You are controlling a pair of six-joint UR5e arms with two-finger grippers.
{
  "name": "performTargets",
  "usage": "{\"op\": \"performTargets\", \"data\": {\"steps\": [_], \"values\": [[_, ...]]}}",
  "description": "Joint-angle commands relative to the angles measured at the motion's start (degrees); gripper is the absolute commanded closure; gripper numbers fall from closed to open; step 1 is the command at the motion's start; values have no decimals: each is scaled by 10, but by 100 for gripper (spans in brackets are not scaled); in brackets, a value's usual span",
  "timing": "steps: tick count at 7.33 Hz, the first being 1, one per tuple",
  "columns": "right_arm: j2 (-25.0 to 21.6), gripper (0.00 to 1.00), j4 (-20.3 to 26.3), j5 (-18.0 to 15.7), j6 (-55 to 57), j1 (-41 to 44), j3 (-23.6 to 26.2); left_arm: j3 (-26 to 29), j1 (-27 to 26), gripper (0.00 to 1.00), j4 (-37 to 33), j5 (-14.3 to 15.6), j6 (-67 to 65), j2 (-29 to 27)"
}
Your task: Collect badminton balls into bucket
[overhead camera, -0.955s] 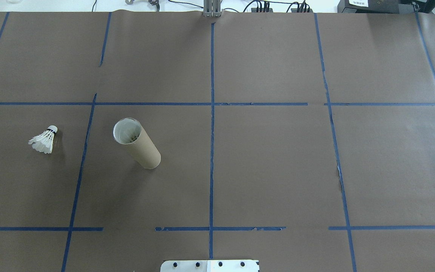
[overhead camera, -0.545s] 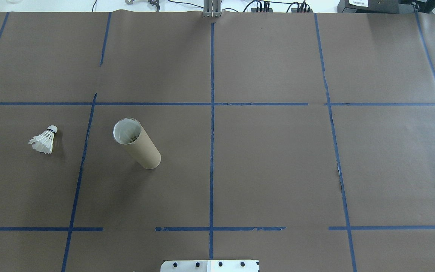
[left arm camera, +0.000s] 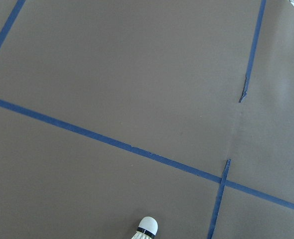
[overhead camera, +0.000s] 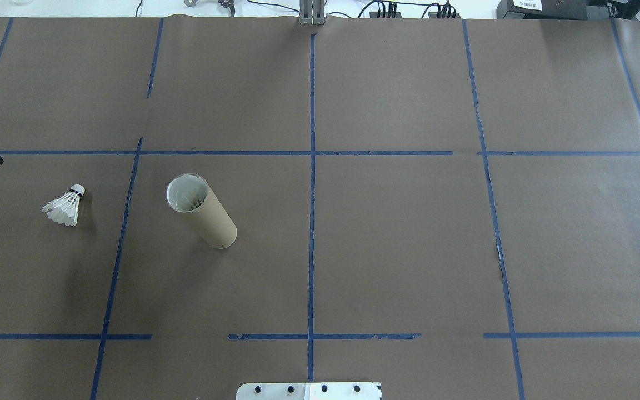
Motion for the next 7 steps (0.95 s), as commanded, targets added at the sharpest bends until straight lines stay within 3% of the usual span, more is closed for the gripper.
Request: {"op": "performTargets", "data": {"steps": [1,4,7], "values": [[0,0,0,0,0,0,0,-4,109,0,-29,104,-187,6],[0,0,0,0,0,0,0,-6,156,0,-29,172,-270,1],[0,0,0,0,0,0,0,17,157,0,-27,176,-278,-16]]}}
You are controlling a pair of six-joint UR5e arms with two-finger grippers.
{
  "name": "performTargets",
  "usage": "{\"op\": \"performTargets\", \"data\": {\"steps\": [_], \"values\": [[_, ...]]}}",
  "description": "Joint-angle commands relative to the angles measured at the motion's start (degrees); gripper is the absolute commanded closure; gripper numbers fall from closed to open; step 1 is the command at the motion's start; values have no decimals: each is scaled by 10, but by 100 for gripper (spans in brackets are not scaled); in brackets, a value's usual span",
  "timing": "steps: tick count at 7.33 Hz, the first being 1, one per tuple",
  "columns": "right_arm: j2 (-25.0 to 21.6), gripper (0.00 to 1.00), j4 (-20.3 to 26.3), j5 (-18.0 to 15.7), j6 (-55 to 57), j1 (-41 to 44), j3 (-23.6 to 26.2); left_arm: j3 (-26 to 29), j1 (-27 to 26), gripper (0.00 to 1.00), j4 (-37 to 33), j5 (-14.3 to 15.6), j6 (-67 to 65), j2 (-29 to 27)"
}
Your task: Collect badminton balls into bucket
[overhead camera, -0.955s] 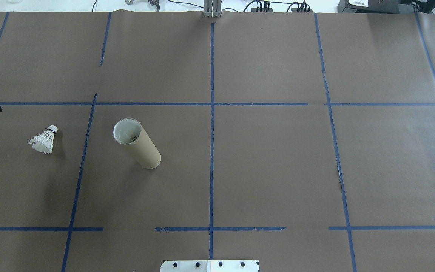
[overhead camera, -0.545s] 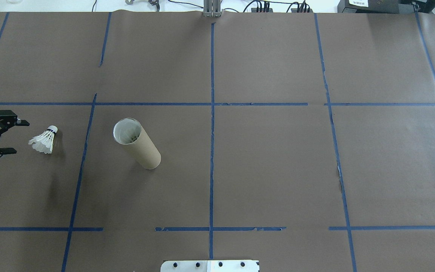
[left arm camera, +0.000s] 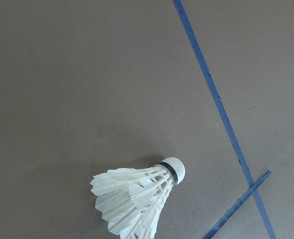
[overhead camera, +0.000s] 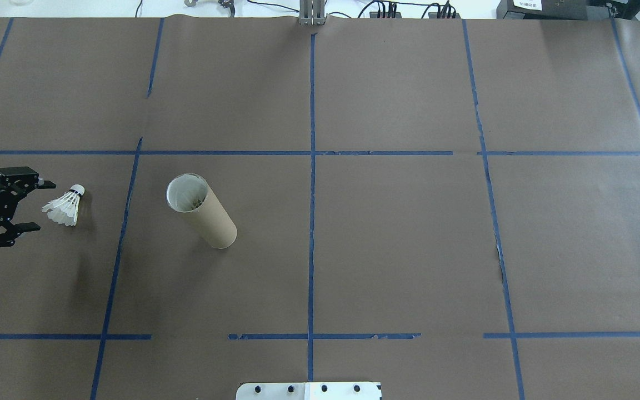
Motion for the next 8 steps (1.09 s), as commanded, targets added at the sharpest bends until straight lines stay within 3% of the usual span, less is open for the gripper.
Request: {"op": "performTargets", "data": {"steps": [1,5,6,7,8], "values": [[0,0,0,0,0,0,0,26,2,0,2,11,-6,-24],[0,0,0,0,0,0,0,68,3,0,4,18,-3,-57],[0,0,0,0,0,0,0,62,2,31,4,18,3,-54],[0,0,0,0,0,0,0,62,2,79,3,18,6,-52],[0,0,0,0,0,0,0,60,1,100,0,16,6,-49]]}}
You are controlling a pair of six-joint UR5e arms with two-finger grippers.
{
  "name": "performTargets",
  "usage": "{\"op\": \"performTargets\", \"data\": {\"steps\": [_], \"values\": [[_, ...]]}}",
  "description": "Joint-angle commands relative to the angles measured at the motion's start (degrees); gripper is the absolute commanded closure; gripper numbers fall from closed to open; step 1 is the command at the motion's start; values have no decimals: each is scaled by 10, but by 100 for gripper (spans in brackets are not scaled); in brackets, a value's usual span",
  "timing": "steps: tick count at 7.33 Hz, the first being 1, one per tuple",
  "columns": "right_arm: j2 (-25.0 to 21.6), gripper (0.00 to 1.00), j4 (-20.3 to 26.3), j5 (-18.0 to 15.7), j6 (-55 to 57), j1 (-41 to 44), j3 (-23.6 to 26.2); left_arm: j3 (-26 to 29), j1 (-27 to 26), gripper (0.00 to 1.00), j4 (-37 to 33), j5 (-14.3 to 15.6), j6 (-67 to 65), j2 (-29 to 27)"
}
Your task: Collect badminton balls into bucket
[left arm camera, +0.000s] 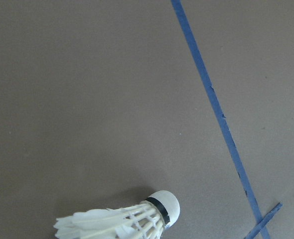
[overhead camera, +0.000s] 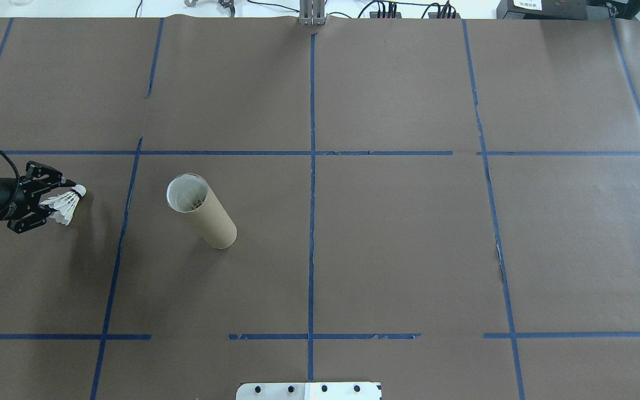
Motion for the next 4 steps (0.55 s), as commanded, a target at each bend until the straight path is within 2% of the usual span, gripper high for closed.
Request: {"op": "performTargets", "data": {"steps": [1,3,4], "values": [[0,0,0,0,0,0,0,-2,-2,100,-3,-4,5,4],[0,0,0,0,0,0,0,-25,-7,100,-2,-16,27,13],[0,0,0,0,0,0,0,-60,-9,100,3,-88,37,23]]}}
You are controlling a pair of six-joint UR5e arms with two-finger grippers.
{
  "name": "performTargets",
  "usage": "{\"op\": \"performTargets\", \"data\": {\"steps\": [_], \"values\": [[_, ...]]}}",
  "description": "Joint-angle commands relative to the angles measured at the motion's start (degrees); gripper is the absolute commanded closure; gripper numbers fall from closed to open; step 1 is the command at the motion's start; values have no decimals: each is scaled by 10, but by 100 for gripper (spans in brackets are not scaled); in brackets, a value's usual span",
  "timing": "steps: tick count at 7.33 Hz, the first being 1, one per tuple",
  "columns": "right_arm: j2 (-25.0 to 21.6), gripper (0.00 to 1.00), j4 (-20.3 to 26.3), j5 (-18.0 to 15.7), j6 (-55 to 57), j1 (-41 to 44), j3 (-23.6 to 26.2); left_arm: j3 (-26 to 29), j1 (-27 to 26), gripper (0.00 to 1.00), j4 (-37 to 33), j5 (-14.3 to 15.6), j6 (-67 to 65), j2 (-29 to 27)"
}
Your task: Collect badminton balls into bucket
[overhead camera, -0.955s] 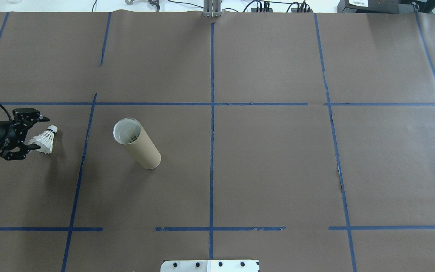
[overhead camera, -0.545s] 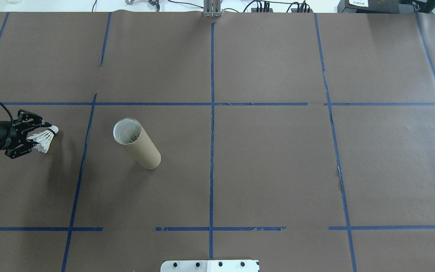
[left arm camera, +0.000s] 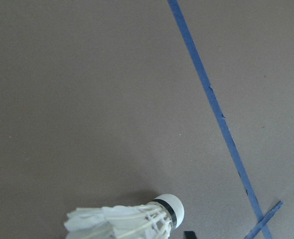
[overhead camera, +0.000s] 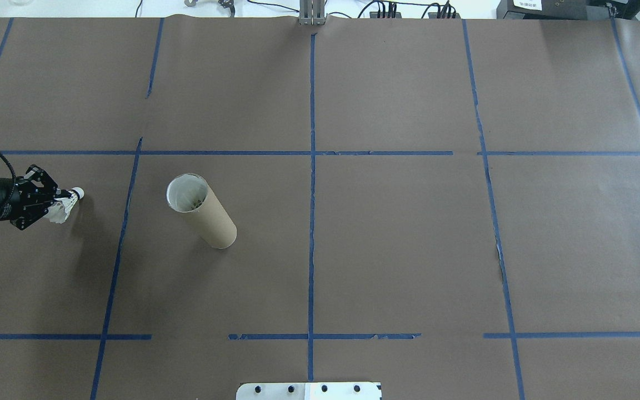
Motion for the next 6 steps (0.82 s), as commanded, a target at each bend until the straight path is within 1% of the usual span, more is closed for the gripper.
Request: {"op": "performTargets", "data": {"steps": [1,2,3,4,5,6], "values": [[0,0,0,0,0,0,0,-40,-68,100,11,-132,69,11],[0,0,0,0,0,0,0,-52,-118,100,49,-193,137,3],[0,0,0,0,0,0,0,-79,-127,100,134,-213,181,-34],[0,0,0,0,0,0,1,-114,-137,100,254,-213,233,-76],[0,0,0,0,0,0,1,-150,-175,100,350,-213,310,-115],[0,0,0,0,0,0,1,-170,-219,100,423,-213,377,-148]]}}
